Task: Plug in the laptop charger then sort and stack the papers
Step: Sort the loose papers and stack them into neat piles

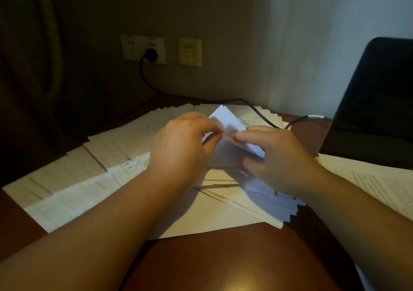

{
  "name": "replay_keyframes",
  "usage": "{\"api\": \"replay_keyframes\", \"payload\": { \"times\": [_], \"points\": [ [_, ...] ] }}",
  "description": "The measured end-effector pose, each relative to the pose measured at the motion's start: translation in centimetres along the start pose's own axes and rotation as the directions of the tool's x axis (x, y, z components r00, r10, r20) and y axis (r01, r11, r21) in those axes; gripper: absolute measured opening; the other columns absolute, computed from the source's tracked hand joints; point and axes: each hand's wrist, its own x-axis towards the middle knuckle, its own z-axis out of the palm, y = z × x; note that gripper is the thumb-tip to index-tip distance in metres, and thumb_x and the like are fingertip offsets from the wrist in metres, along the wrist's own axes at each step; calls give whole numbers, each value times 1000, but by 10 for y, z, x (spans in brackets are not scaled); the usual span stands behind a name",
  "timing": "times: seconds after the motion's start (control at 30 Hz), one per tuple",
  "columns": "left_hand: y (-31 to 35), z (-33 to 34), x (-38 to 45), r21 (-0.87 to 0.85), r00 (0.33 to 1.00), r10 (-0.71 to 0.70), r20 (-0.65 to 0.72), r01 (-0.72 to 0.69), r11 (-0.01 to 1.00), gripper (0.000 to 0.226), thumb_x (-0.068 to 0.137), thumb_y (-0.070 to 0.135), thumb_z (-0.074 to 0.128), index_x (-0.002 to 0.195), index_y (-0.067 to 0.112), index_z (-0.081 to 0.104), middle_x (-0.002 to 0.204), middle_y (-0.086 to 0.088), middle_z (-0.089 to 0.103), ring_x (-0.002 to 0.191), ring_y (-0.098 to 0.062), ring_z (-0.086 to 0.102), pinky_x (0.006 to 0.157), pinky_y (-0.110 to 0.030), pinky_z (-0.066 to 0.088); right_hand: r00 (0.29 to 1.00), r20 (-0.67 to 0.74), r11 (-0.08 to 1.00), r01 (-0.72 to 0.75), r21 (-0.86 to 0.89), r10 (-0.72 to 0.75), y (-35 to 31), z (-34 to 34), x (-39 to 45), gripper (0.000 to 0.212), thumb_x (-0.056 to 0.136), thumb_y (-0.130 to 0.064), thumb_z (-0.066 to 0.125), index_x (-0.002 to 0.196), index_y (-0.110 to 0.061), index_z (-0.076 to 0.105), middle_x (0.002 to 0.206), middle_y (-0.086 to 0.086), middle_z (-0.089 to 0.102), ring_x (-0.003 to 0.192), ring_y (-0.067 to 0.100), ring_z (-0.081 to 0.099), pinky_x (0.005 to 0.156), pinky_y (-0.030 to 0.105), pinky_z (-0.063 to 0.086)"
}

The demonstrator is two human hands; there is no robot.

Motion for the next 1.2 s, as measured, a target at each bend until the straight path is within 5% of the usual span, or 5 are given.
{"api": "replay_keyframes", "payload": {
  "times": [0.2,0.47,0.63,0.87,1.2],
  "points": [
    [11,3,1,-409,887,-462,13,426,807,29,94,29,66,118,38,51,116,12,54,84,-12,68,68,-25,60,988,-155,1000,-10,16,13,-6,-3,-1,58,93,-12,64,139,-41,46,133,-9,60,112,2,52,88,13,49],
    [2,-21,14,-626,476,-411,778,644,-440,61,98,57,44,131,6,55,119,-26,67,92,-41,72,70,-48,61,954,-164,967,253,4,-249,-19,-4,0,75,87,-1,66,146,-39,39,109,-14,69,94,11,64,77,29,57],
    [-2,-27,12,-563,399,-448,800,757,-331,36,94,-1,38,127,-6,50,100,-28,70,79,-36,73,69,-47,62,977,-56,969,212,126,-206,-21,-4,-4,53,86,-48,62,136,-52,45,114,-28,62,95,8,60,77,22,53],
    [-10,-40,12,-714,623,-490,610,700,2,62,92,-13,42,134,31,50,119,-13,63,101,-38,62,67,-44,63,995,11,941,-100,323,102,1,-5,0,60,80,-75,42,138,-70,25,158,-35,-1,127,-27,11,98,19,21],
    [-2,-50,15,-729,708,-416,570,670,142,62,91,-13,46,129,37,52,121,-8,63,105,-35,63,65,-39,62,979,50,952,-202,231,195,-2,1,0,61,89,-65,43,135,-73,4,155,-29,-27,149,14,15,106,28,32]
  ]
}}
